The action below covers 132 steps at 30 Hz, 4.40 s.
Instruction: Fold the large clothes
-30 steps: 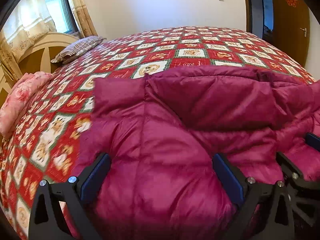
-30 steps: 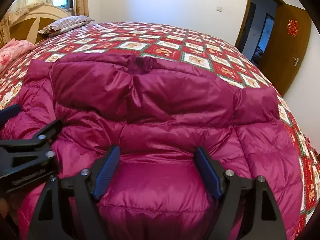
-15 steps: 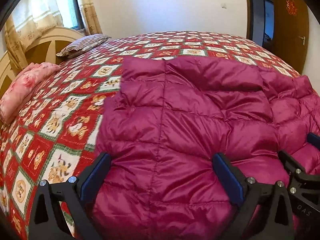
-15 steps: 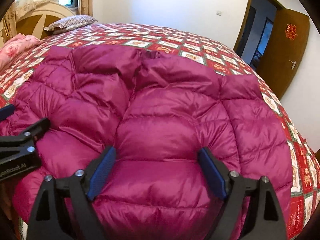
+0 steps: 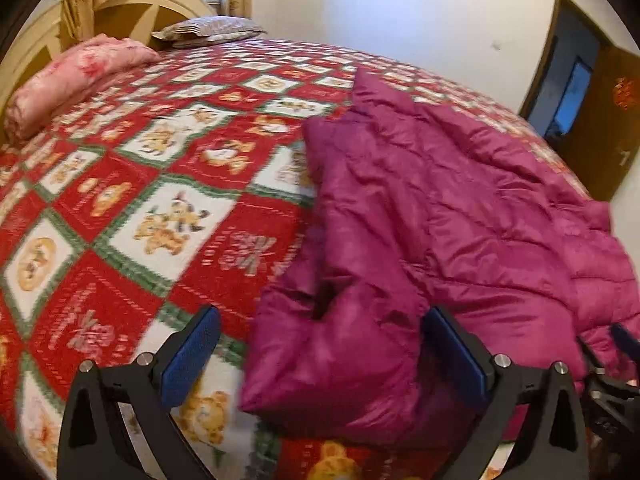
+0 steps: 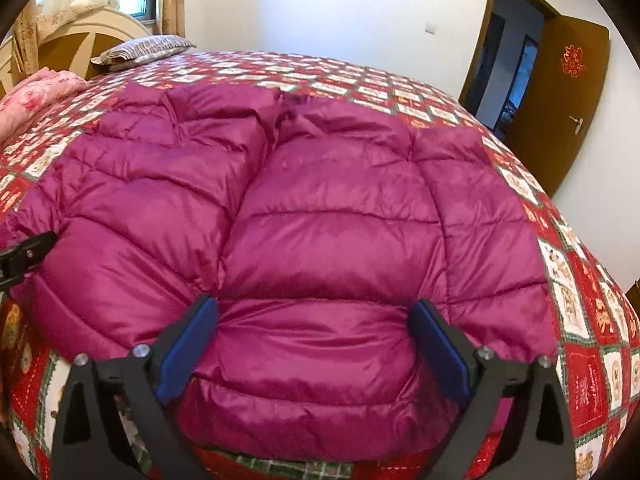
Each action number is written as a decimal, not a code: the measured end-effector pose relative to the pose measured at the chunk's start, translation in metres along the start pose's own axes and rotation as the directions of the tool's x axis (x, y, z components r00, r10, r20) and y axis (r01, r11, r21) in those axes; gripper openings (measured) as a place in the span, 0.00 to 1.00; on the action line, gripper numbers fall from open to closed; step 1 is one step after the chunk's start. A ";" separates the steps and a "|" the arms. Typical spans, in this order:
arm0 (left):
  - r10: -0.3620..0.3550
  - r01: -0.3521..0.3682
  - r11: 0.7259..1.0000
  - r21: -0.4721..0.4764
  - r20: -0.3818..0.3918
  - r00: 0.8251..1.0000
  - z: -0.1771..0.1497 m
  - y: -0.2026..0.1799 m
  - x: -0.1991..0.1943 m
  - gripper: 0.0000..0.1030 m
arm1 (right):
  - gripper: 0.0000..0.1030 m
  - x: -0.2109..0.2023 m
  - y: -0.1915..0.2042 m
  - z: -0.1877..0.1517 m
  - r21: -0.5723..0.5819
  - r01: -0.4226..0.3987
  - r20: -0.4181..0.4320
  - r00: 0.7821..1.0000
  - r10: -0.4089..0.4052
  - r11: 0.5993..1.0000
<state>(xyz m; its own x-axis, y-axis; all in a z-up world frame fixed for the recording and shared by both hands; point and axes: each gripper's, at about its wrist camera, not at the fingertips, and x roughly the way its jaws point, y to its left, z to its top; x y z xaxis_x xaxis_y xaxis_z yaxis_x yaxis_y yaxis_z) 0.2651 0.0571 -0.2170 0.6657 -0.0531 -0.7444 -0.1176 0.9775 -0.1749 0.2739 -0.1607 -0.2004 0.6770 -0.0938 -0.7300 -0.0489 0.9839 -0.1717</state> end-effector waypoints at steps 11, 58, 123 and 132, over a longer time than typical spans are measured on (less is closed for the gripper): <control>-0.151 0.149 0.987 0.059 0.035 0.988 -0.003 -0.023 -0.017 0.11 | 0.97 -0.001 0.012 -0.002 -0.040 0.056 0.005 0.998 -0.056 0.998; -0.352 0.010 0.586 0.810 0.243 0.904 -0.079 -0.226 -0.139 0.64 | 0.93 -0.040 -0.186 -0.040 0.487 0.033 0.053 0.996 -0.067 0.873; -0.065 0.057 0.968 0.244 0.023 0.998 0.089 -0.141 0.064 0.97 | 0.19 0.055 -0.065 0.069 0.340 -0.066 0.010 0.998 0.066 0.938; -0.032 0.028 0.965 0.259 0.012 0.999 0.083 -0.145 0.071 0.99 | 0.19 0.062 -0.064 0.065 0.342 -0.058 0.002 0.998 0.061 0.938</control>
<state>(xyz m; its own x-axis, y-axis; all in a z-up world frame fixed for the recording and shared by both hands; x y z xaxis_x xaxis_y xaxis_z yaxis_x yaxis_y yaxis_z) 0.3909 -0.0715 -0.1909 0.6780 -0.0819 -0.7305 0.0959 0.9951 -0.0227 0.3670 -0.2195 -0.1920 0.6745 -0.0332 -0.7375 0.1656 0.9803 0.1074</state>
